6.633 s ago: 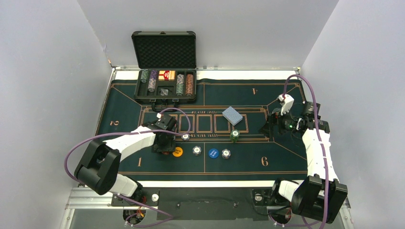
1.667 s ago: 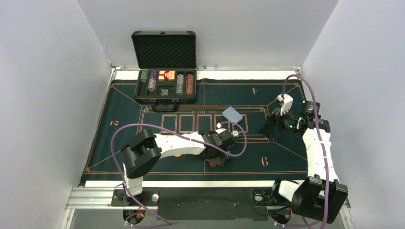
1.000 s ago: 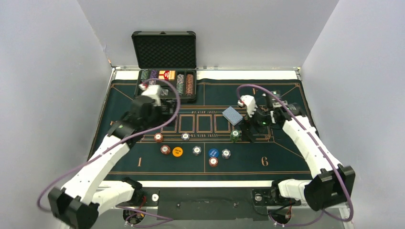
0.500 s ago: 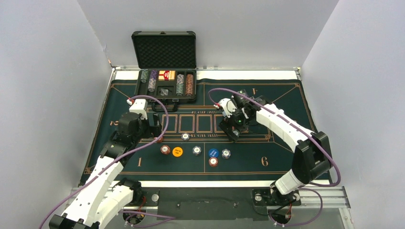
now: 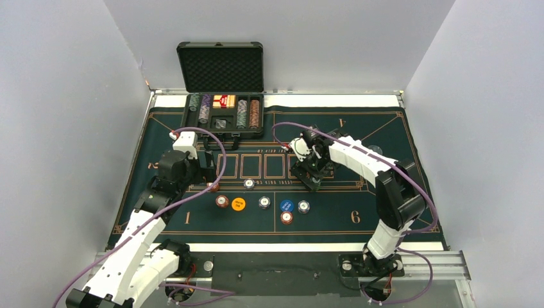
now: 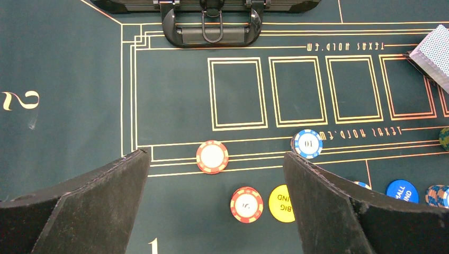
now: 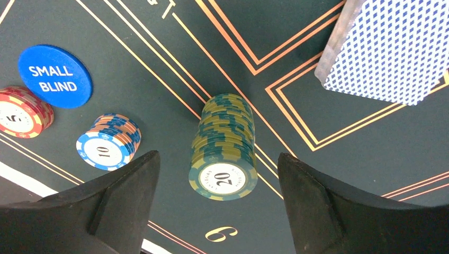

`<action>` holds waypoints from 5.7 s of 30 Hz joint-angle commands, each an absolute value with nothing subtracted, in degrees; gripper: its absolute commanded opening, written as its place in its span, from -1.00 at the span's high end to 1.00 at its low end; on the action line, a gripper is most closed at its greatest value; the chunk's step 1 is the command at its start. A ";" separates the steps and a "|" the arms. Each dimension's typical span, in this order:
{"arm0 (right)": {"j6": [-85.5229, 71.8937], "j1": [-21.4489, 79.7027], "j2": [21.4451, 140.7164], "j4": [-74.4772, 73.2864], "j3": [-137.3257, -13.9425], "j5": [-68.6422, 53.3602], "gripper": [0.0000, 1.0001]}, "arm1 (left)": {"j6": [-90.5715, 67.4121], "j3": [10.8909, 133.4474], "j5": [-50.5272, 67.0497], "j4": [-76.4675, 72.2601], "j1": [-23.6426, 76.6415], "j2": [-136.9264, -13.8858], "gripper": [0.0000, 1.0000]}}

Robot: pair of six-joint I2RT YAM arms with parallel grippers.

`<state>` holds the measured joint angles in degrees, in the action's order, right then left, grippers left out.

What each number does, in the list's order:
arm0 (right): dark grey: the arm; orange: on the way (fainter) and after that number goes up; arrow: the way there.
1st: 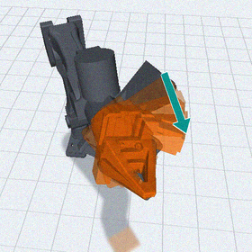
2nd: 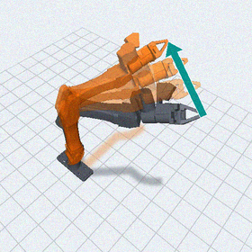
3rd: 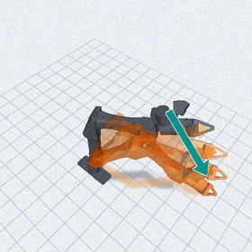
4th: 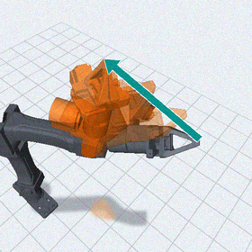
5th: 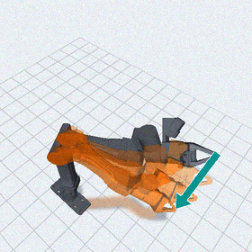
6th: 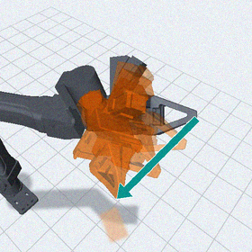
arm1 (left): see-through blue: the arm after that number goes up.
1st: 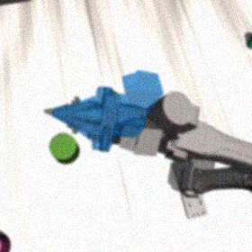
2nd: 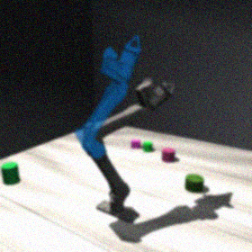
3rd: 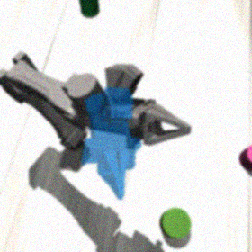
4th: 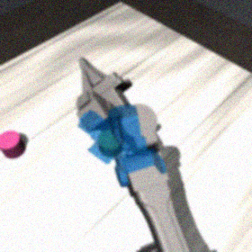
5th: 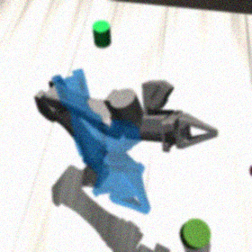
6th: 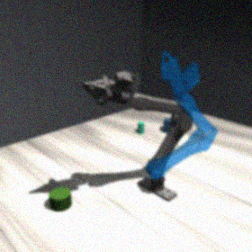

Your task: Distribute texas hold em gaming equipment

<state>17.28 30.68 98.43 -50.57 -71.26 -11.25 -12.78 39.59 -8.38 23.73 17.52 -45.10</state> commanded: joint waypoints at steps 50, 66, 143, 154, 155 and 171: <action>21.96 -9.65 91.34 -47.40 -70.45 -11.69 0.99 | -11.87 40.29 -7.39 20.49 17.23 -44.03 -0.95; 17.76 -11.16 103.79 -38.91 -72.66 -6.74 0.88 | -11.78 40.16 -7.11 20.24 17.23 -44.20 -0.95; 22.87 32.79 105.23 -49.13 -73.87 -6.11 -0.27 | -11.60 40.06 -7.24 20.20 17.14 -44.29 -0.94; 23.50 32.78 105.32 -50.37 -74.32 -7.71 0.57 | -11.59 40.00 -7.21 20.22 17.18 -44.29 -0.94; 23.62 32.83 105.18 -50.54 -74.32 -7.90 0.61 | -11.60 40.04 -7.21 20.26 17.19 -44.25 -0.94; 24.91 30.45 98.57 -51.46 -74.09 -10.53 1.00 | -11.60 40.08 -7.21 20.25 17.14 -44.40 -0.95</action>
<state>24.01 31.73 103.22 -51.13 -72.03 -9.45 -12.58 39.59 -7.27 23.29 17.52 -44.64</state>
